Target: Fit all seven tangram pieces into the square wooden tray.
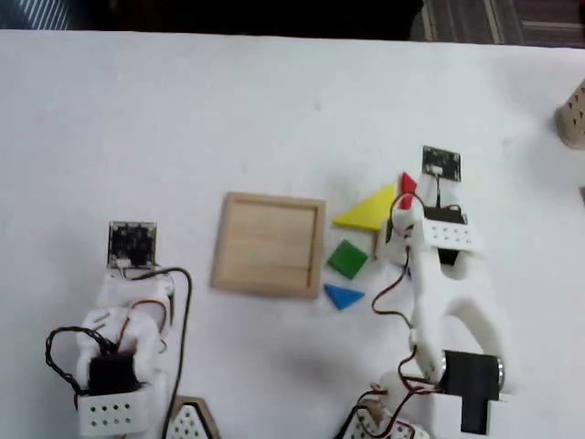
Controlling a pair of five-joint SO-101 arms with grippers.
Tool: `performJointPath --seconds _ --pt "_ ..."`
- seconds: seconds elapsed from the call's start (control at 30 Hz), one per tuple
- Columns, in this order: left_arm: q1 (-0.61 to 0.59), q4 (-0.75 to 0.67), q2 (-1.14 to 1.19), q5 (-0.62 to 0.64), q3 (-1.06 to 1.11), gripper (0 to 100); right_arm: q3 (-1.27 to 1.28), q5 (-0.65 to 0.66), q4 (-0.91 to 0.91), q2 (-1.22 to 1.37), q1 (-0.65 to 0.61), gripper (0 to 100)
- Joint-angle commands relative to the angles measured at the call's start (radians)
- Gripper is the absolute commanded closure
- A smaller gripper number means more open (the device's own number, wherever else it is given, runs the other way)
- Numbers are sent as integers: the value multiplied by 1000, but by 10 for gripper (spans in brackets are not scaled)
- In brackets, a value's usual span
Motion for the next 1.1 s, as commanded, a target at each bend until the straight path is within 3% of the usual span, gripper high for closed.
performJointPath --seconds 0.0,0.17,0.43,0.9,1.07 --pt "-19 -23 -8 -31 -3 973 -58 -6 -58 22 -16 779" --pt "-19 -23 -8 -31 -3 973 -124 5 -85 151 -5 779" --pt "-19 -23 -8 -31 -3 973 -292 5 71 311 28 779" --pt "-19 -26 -8 -31 -3 973 -298 84 124 317 24 779" --pt "-19 -28 -8 -31 -3 973 -296 176 142 317 -4 776"
